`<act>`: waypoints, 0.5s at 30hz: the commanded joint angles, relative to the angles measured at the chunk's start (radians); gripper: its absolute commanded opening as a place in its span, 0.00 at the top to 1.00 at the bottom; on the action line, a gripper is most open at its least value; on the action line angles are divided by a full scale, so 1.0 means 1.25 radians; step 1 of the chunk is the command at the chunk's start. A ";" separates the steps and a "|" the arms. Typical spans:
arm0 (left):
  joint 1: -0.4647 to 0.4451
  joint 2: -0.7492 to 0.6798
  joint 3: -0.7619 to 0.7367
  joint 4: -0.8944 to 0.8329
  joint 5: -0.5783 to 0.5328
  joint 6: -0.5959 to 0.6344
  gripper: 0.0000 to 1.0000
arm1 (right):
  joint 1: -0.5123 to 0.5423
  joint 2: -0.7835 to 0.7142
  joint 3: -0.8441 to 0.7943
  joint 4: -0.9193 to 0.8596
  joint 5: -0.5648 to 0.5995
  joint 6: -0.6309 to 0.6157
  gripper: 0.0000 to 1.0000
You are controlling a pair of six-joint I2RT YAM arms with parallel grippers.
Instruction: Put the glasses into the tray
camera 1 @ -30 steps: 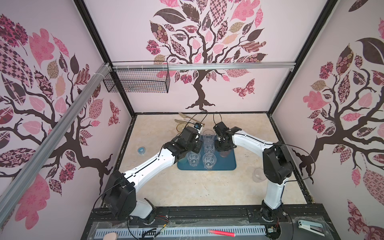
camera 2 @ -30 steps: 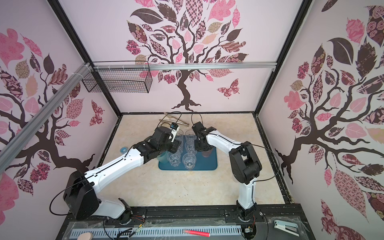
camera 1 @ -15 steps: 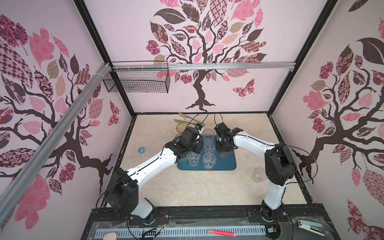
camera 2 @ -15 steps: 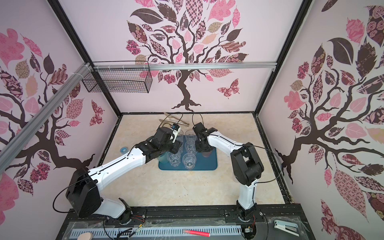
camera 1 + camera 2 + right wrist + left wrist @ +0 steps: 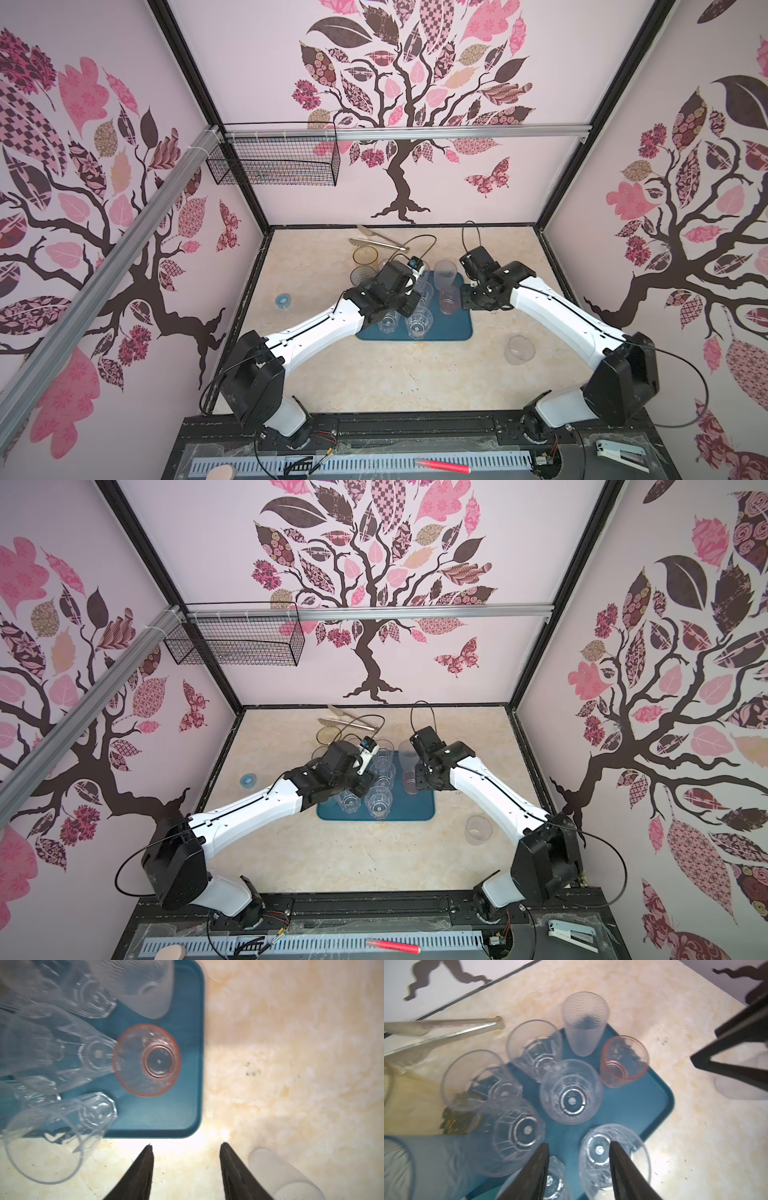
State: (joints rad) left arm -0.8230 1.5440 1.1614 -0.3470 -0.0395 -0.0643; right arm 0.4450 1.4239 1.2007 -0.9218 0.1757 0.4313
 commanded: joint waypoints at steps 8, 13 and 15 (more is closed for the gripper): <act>-0.050 0.012 -0.004 0.064 0.065 0.004 0.48 | -0.154 -0.124 -0.109 -0.091 0.012 0.037 0.38; -0.050 0.030 0.035 0.043 0.066 0.018 0.48 | -0.161 -0.138 -0.188 -0.035 -0.024 0.113 0.39; -0.051 0.028 0.033 0.035 0.067 0.023 0.48 | -0.161 -0.155 -0.219 -0.029 -0.042 0.121 0.39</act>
State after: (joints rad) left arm -0.8860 1.5661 1.1618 -0.2939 0.0319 -0.0517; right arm 0.2493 1.2823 0.9569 -0.9596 0.1562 0.5304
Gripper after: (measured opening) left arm 0.519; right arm 0.614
